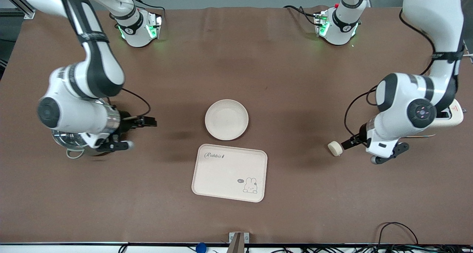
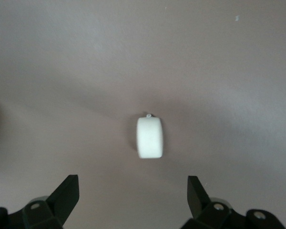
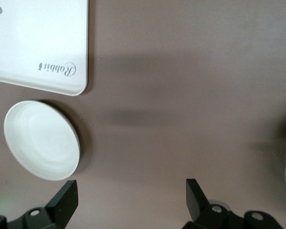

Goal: Place bun in plate and plate on tray
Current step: 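Grasp the bun with the left gripper while the right gripper grips the plate rim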

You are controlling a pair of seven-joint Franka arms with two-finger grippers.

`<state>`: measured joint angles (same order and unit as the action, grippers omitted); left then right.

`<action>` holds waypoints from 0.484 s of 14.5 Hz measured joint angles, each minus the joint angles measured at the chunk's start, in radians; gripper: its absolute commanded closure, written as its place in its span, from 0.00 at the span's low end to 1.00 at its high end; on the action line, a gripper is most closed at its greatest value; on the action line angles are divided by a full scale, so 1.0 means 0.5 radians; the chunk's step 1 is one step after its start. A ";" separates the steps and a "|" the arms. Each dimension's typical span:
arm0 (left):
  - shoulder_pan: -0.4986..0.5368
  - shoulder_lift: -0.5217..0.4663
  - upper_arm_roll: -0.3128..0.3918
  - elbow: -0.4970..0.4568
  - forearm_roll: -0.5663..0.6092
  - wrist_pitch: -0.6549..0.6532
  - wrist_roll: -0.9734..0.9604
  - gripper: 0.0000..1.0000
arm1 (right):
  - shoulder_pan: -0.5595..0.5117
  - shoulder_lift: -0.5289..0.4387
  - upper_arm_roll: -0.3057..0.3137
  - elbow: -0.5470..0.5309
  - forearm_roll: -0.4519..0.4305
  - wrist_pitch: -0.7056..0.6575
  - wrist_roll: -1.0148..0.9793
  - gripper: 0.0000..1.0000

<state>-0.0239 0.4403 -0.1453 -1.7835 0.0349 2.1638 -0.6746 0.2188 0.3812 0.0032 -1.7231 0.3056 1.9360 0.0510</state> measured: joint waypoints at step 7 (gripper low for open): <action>-0.037 0.276 0.008 -0.058 0.000 0.408 -0.215 0.00 | 0.237 0.195 0.001 -0.112 0.008 0.348 0.090 0.00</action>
<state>-0.0425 0.5783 -0.1413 -1.8125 0.0349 2.3676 -0.7821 0.3372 0.4787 0.0035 -1.7790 0.3097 2.1101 0.0958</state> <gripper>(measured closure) 0.000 0.000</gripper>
